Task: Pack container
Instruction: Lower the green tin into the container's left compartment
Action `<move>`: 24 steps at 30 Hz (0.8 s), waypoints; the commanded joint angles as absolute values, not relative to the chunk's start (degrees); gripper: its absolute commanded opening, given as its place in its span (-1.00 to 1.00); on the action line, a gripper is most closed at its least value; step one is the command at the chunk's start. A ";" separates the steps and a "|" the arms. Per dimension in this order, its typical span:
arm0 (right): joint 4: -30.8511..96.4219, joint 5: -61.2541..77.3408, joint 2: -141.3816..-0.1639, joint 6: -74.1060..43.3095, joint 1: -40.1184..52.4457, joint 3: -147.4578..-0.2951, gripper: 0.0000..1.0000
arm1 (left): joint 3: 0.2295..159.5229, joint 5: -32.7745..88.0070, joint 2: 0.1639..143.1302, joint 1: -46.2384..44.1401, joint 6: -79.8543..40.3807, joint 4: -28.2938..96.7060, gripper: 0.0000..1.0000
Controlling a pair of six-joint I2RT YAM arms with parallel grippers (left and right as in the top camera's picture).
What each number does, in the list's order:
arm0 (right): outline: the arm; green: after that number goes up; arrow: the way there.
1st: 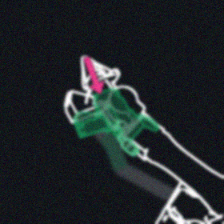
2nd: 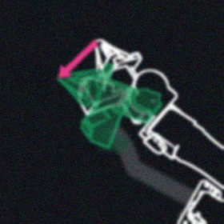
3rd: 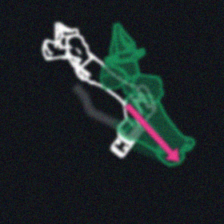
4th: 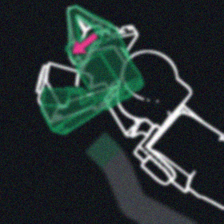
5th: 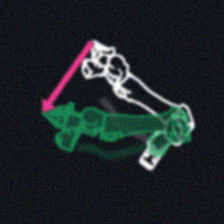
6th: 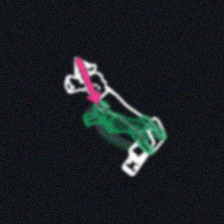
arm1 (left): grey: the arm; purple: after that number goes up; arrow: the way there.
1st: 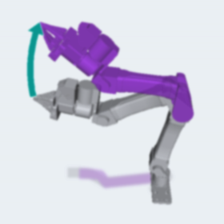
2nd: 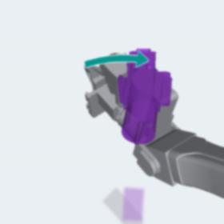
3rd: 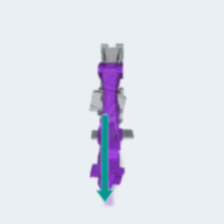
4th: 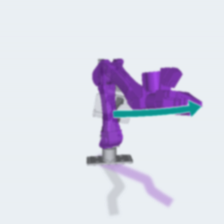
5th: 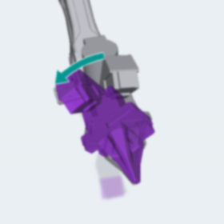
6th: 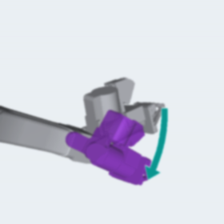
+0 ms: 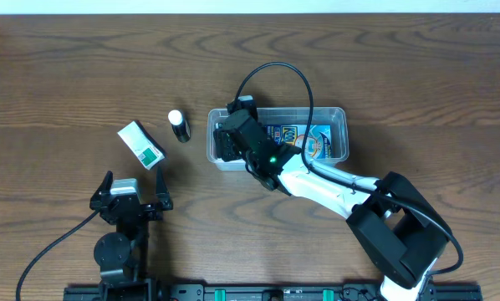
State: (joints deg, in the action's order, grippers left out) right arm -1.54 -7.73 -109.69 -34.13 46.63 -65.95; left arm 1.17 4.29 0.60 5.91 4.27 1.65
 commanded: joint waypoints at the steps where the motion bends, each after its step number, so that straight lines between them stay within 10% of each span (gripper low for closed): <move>1: -1.96 -8.54 -109.84 -34.70 46.96 -66.72 0.34 | 0.23 4.95 0.30 6.20 3.79 3.62 0.96; 15: -2.79 -8.54 -109.47 -34.70 46.94 -66.74 0.41 | 0.23 4.95 0.30 6.20 3.79 3.62 0.96; 24: 1.21 -12.49 -96.99 -31.55 46.48 -66.74 0.81 | 0.23 4.93 0.30 6.20 3.79 3.62 0.96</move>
